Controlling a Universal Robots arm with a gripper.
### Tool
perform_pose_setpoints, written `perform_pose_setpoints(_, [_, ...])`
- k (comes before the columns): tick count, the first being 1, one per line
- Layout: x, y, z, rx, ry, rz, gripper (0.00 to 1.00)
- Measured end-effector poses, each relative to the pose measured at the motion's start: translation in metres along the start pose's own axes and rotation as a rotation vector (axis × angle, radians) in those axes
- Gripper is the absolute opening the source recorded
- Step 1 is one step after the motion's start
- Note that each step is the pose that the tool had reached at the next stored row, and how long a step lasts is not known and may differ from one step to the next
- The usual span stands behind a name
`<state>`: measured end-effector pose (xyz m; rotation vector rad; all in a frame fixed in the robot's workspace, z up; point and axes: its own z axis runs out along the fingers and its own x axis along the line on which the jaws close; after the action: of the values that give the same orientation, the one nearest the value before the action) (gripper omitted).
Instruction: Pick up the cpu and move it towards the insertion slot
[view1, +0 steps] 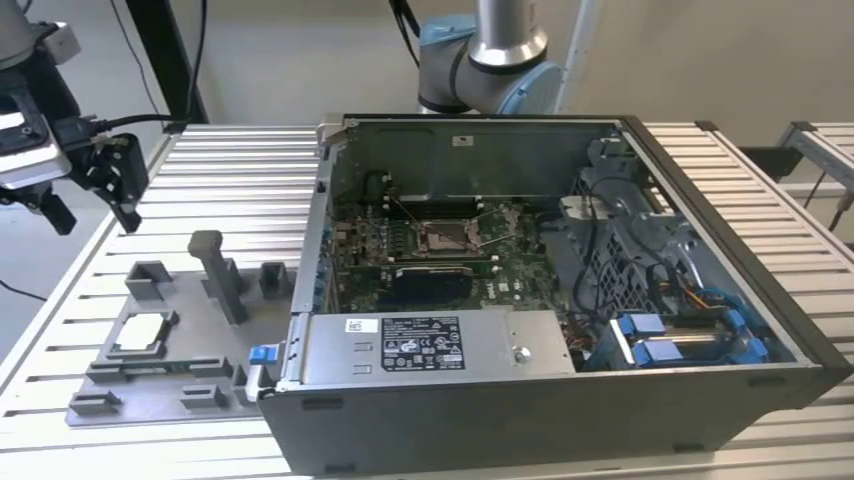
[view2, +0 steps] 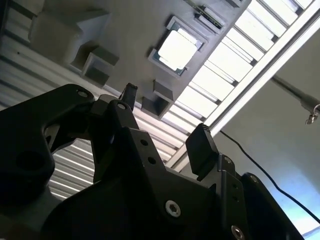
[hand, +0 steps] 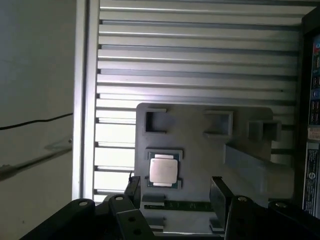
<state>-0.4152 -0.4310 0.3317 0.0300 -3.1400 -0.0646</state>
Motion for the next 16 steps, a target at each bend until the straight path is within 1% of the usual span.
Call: perform_pose_setpoints(16, [0.0001,-0.0007,0.0179,0.0,0.0,0.0,1.0])
